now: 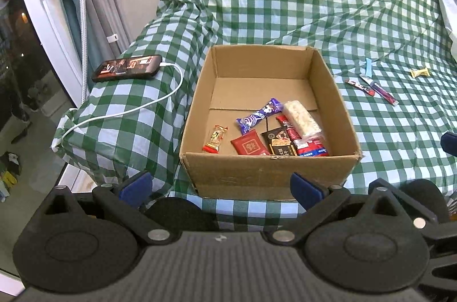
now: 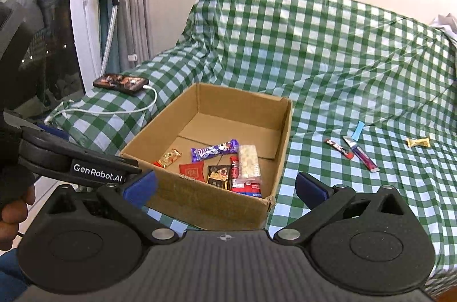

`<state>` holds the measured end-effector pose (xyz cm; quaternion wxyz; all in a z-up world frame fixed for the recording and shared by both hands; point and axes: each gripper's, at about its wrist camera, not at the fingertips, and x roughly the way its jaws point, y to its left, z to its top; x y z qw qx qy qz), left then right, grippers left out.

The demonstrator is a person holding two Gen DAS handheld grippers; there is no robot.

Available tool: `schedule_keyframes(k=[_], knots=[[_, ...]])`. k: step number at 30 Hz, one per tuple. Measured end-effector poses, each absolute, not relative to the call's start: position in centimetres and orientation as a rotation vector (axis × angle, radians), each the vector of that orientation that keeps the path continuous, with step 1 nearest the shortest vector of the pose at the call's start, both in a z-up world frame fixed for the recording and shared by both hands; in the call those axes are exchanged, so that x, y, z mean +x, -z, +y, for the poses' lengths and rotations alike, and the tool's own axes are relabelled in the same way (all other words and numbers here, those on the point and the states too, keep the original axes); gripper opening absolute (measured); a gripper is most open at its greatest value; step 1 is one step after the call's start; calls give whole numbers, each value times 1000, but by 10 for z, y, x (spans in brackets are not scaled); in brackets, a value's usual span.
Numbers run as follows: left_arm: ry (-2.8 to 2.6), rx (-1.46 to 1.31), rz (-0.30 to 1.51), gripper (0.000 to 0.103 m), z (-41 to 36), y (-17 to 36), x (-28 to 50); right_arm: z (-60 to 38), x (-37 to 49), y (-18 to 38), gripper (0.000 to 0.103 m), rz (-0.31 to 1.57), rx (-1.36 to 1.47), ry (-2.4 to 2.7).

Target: Organize snacks

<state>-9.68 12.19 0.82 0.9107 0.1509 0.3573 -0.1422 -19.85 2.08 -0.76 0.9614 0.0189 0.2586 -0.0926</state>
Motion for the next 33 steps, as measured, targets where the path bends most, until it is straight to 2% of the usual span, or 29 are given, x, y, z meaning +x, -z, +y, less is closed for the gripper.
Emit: schedule_keyframes(k=[13, 33], knots=[[295, 310, 699, 103, 125, -18, -114, 28, -224, -1, 102, 466, 31, 194], [291, 322, 727, 103, 124, -14, -109, 27, -221, 4, 102, 489, 55, 190]])
